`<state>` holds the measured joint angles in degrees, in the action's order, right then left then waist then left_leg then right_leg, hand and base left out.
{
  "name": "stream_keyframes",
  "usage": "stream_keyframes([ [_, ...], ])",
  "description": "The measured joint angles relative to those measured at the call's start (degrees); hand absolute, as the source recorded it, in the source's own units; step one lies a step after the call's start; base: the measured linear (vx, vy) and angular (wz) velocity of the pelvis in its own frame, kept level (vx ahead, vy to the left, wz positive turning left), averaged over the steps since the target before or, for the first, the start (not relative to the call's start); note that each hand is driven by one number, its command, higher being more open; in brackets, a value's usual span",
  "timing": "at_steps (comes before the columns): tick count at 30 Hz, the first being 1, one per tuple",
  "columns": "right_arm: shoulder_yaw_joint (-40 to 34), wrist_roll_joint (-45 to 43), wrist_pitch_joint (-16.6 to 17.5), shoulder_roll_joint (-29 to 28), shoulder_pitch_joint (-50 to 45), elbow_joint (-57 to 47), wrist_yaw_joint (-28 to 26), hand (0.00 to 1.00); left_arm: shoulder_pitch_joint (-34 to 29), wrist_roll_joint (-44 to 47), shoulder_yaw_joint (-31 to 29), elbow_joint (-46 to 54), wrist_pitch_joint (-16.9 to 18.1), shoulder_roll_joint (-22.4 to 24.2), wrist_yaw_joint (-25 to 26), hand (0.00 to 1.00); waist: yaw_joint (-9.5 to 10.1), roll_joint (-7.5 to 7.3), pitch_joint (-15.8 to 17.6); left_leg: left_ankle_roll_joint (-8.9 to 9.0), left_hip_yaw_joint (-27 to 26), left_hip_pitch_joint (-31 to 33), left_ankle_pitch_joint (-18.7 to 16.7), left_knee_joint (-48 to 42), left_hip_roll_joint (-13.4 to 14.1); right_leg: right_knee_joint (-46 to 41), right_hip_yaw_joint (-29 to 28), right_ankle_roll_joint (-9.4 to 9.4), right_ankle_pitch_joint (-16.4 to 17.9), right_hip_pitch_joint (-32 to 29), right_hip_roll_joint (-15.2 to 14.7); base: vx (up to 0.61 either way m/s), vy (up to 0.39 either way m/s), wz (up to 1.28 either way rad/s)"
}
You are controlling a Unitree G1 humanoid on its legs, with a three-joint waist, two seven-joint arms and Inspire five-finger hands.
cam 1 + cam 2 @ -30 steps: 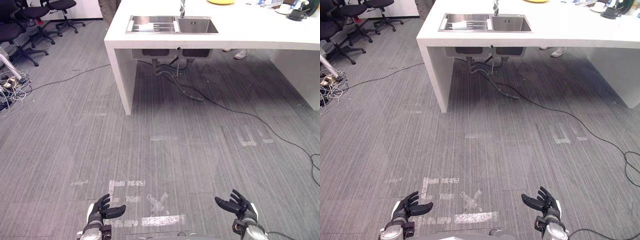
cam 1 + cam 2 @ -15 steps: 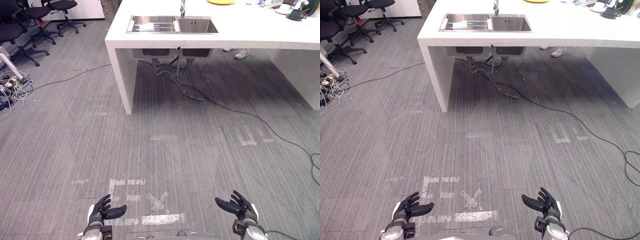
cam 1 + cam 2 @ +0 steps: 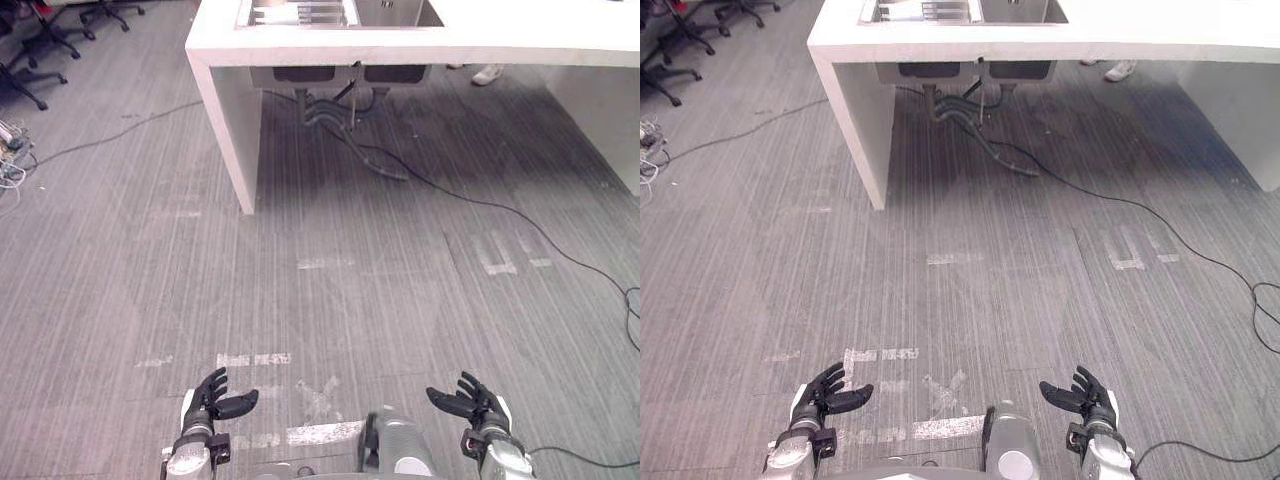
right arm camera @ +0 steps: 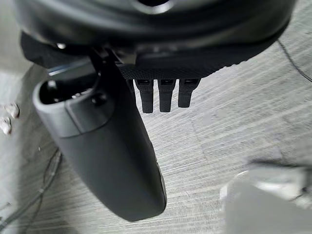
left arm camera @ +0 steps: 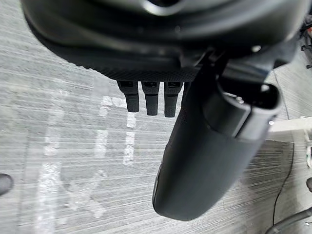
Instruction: Walk over to the sink, pick up the cup, carry it to the dishwasher, place the cup inside the dishwasher, then close the dishwasher door
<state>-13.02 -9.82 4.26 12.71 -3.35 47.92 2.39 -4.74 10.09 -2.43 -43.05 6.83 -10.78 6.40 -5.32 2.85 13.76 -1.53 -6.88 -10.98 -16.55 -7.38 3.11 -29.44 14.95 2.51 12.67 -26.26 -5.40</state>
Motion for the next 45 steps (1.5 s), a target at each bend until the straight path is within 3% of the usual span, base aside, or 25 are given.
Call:
stream_keyframes([
  [2,0.0,-0.03,0.08,0.65,-0.23,-0.1,0.05,0.9,1.05,0.0,0.06,-0.54,0.01,-0.33,0.35,0.9,-0.45,-0.97,-0.14,3.12,0.31,-2.75,-0.66,0.6,0.5,10.36,-1.21,-0.43,-7.94,-0.96,0.41,0.58,-0.2,0.46],
  [4,-0.09,-0.04,0.17,1.12,-1.29,-0.05,0.16,0.9,1.4,-0.1,0.13,-1.36,0.12,-0.27,0.71,0.9,-1.01,-2.27,-0.39,6.87,1.78,-6.21,-2.96,-1.05,0.89,7.82,-3.06,-4.74,-17.53,-1.13,-0.72,0.64,-0.272,0.44],
  [5,-0.15,-0.06,0.13,1.26,-1.13,0.31,0.26,0.9,2.05,-0.09,0.22,-2.11,0.15,0.2,0.77,0.9,-1.29,-1.35,-0.39,7.57,2.44,-5.34,-2.88,-4.86,2.29,2.22,-2.13,-5.04,-13.19,-2.29,-0.71,0.61,-0.322,0.4],
  [6,-0.06,-0.1,0.15,1.05,-0.7,0.48,0.06,0.9,2.77,-0.05,0.7,-2.11,0.2,0.25,0.74,0.9,-1.61,-1.01,-0.33,10.28,2.4,-1.51,-1.11,-14.31,3.75,-0.05,-0.91,-6.23,-9.14,-1.49,-0.46,0.72,-0.413,0.42],
  [8,0.01,-0.23,0.14,0.53,-0.47,0.64,-0.02,0.9,3.33,0.03,0.67,-1.89,0.21,0.99,0.73,0.9,-1.46,-0.14,0.1,12.83,2.13,6.53,6.47,-34.6,8.06,1.14,0.57,-7.32,-5.67,4.07,1.53,0.62,-0.339,0.25],
  [10,0.11,-1.72,0.46,-0.14,-0.23,0.5,0.16,0.9,2.02,0.12,0.68,1.54,0.18,1.65,0.74,0.9,0.0,0.33,0.47,10.2,-2.03,13.12,5.11,-54.08,13.84,7.0,1.09,-8.01,-4.19,14.37,5.18,0.58,-0.261,-0.13],
  [12,-0.12,-3.02,1.38,-0.58,-0.18,-0.84,0.75,0.9,1.28,1.08,0.71,7.47,0.18,2.57,0.88,0.9,0.74,-0.54,0.94,8.39,-5.35,18.98,4.03,-57.63,14.7,12.66,1.1,-8.36,-3.86,21.58,5.62,0.51,-0.176,0.04],
  [15,-0.24,-4.62,1.85,-0.76,0.01,-2.0,1.35,0.9,1.17,2.4,0.82,21.63,0.34,3.87,1.58,0.9,1.95,-1.16,1.29,5.64,-8.09,28.81,2.42,-45.28,11.59,20.64,1.75,-8.17,-3.98,29.55,5.84,0.52,-0.081,0.14],
  [16,-0.16,-4.61,1.87,-1.22,0.08,-1.95,1.44,0.9,1.14,2.34,0.9,29.06,0.6,3.93,2.8,0.9,3.3,-1.7,1.61,5.37,-7.08,30.27,3.19,-29.91,7.5,23.72,1.06,-7.78,-3.76,32.93,5.53,0.47,0.005,-0.11],
  [19,-0.1,-4.52,1.99,-1.33,0.15,-1.0,1.55,0.9,1.3,2.07,0.94,39.42,2.08,4.45,5.28,0.9,4.68,-0.78,1.32,6.88,-1.24,31.43,10.32,-6.25,2.75,25.89,-0.75,-4.84,-1.83,36.35,6.16,0.44,0.092,-0.3],
  [20,-0.1,-4.48,1.98,-1.45,-0.11,0.14,1.61,0.9,1.42,1.62,0.87,43.74,2.44,4.53,6.8,0.9,5.25,-0.45,1.23,5.61,0.22,31.86,14.39,-6.61,2.6,26.07,-1.6,-3.52,0.27,38.88,6.47,0.6,0.227,-0.49],
  [22,-0.19,-4.09,2.03,-2.18,-2.12,0.43,1.8,0.9,1.97,-0.18,0.55,49.24,2.47,4.48,7.99,0.9,5.99,-2.73,-0.66,2.28,0.14,31.95,17.39,-10.63,-0.02,20.26,-3.44,-0.95,5.54,38.52,3.1,0.56,0.199,-0.37],
  [24,-0.61,-4.01,1.96,-2.27,-2.59,0.95,1.69,0.9,3.92,-3.65,0.81,55.07,2.6,3.91,9.34,0.9,5.35,-3.52,-0.69,-0.19,-0.91,31.36,11.63,-17.43,-1.27,-3.89,-7.76,2.95,6.46,29.79,-0.94,0.62,0.199,-0.19],
  [25,-0.61,-3.98,1.95,-2.51,-2.91,1.07,1.47,0.9,4.63,-4.4,0.96,56.04,2.65,3.17,9.46,0.9,5.03,-4.09,-0.65,-0.66,-1.03,30.28,9.99,-18.19,-1.92,-11.03,-8.44,6.65,4.31,27.02,-2.3,0.62,0.214,0.1],
  [26,-0.59,-3.84,1.47,-3.31,-3.53,1.29,0.87,0.9,6.66,-6.16,1.63,56.92,2.66,0.86,9.98,0.9,3.89,-5.29,-0.84,-1.52,-0.54,27.47,7.83,-18.36,-3.53,-23.77,-9.45,10.73,-1.92,22.05,-5.06,0.6,0.142,0.26],
  [27,-0.32,-3.47,1.14,-3.77,-3.67,1.31,0.31,0.9,8.22,-7.89,2.06,57.0,2.67,-0.75,10.66,0.9,3.02,-5.54,-0.74,-1.95,-0.18,23.81,6.41,-17.73,-4.08,-32.04,-9.21,8.12,-1.0,18.37,-6.59,0.59,0.114,0.24],
  [29,0.74,-3.43,1.1,-4.35,-3.91,1.17,-0.91,0.9,9.08,-11.1,2.54,57.46,2.71,-1.98,12.02,0.9,2.59,-5.32,-0.71,-2.01,-0.25,16.4,5.7,-13.31,-3.92,-33.89,-6.95,3.98,1.38,14.31,-7.66,0.62,0.056,-0.03],
  [32,1.15,-2.71,1.51,-5.02,-2.91,0.95,-2.54,0.9,10.52,-14.5,2.86,58.62,4.34,-2.76,12.03,0.9,2.07,-4.81,-0.59,-1.69,-0.15,7.98,5.56,-6.42,-2.38,-21.41,-1.98,0.18,3.68,7.67,-6.87,0.59,-0.064,0.0],
  [34,1.14,-2.23,1.59,-4.99,-2.13,0.87,-2.69,0.9,11.62,-14.57,2.88,58.22,4.46,-3.32,12.01,0.9,1.04,-3.69,-0.83,0.41,-0.19,5.23,4.22,-4.82,-0.03,-7.5,-1.48,-0.16,2.31,4.75,-4.05,0.5,-0.147,0.14],
  [36,1.14,-2.22,1.59,-4.96,-2.68,0.81,-2.94,0.9,14.06,-14.62,3.1,56.04,4.48,-4.86,11.8,0.9,0.8,-4.43,-1.29,3.86,-0.9,2.31,1.77,-4.48,0.72,7.71,-2.57,-1.52,-6.39,4.26,-2.38,0.49,-0.173,0.25],
  [37,1.12,-2.21,1.64,-3.9,-3.53,0.9,-3.12,0.9,14.83,-14.88,3.06,54.02,4.58,-5.07,11.76,0.9,-0.19,-3.49,-1.33,5.76,-0.94,-0.23,-0.46,-5.09,1.82,7.86,-2.85,-3.75,-14.97,6.18,-1.47,0.57,-0.198,0.07],
  [38,1.0,-2.18,1.66,-2.73,-3.6,0.83,-3.2,0.9,15.42,-15.83,3.05,52.57,3.93,-5.49,11.28,0.9,-0.08,-1.67,-1.76,6.01,-1.47,-0.61,-0.27,-5.77,3.59,5.02,-2.84,-4.42,-12.38,6.09,-0.12,0.56,-0.195,0.03],
  [40,-0.21,-1.91,1.55,-1.99,-4.2,0.56,-3.47,0.9,18.85,-17.12,5.44,49.63,3.48,-6.59,9.63,0.9,-0.33,-1.65,-1.72,6.73,-1.02,-1.1,1.63,-9.68,3.84,-1.42,-2.7,-5.02,-6.12,6.13,-0.92,0.52,-0.228,0.05],
  [43,-0.08,-1.93,1.39,-1.68,-5.17,0.34,-3.54,0.9,21.28,-19.08,9.65,47.9,3.35,-6.47,7.5,0.9,-0.84,-1.61,-1.56,10.64,1.29,4.84,5.2,-27.9,6.57,0.1,-1.05,-5.5,-2.75,11.87,-0.59,0.36,-0.198,0.22],
  [45,-0.03,-1.95,1.33,-2.3,-6.95,-1.85,-3.61,0.9,22.7,-20.78,13.47,46.73,3.31,-6.55,5.65,0.9,-0.44,-1.61,-1.57,9.06,-2.13,11.95,2.79,-40.91,10.85,5.76,0.41,-5.68,-2.65,19.29,0.64,0.31,-0.161,0.18],
])
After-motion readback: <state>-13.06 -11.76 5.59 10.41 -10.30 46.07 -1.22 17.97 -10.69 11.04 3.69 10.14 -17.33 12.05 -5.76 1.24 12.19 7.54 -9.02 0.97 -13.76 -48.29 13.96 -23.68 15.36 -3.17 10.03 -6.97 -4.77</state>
